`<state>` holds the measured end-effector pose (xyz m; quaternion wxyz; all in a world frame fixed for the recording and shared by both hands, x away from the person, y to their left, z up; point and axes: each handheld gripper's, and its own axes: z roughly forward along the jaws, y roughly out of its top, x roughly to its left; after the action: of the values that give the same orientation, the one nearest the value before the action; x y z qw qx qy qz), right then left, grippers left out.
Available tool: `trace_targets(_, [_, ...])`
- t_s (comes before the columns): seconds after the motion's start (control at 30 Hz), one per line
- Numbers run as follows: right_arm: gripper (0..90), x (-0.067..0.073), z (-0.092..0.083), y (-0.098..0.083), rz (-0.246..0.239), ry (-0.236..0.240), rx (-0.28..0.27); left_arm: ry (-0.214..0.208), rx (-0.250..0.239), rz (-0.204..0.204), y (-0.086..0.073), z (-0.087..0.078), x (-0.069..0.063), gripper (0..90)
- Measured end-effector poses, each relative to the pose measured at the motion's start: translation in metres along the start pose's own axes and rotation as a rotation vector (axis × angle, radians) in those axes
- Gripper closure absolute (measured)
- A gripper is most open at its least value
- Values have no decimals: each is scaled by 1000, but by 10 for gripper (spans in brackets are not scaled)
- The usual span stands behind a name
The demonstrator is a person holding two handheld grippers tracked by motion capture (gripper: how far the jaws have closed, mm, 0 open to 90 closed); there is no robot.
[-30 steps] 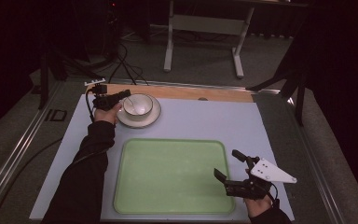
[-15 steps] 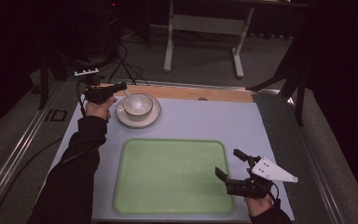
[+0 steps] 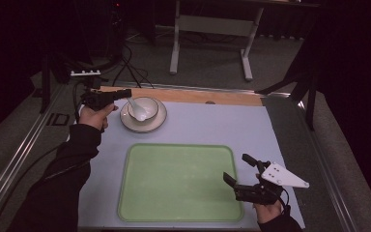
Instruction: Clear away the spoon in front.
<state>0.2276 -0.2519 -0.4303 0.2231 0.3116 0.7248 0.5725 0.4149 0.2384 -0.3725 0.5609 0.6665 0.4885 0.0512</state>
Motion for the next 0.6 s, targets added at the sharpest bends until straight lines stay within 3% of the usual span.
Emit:
trace_targets(0.07, [110, 0, 0, 0, -3, 0, -1, 4, 24, 22, -2, -4, -6, 854])
trace_targets(0.27, [110, 0, 2, -1, -2, 2, 3, -37, 77, 48, -11, -11, -22, 853])
trace_targets(0.6, [110, 0, 2, 0, 1, 6, 0, -110, 207, 95, -31, -7, -48, 853])
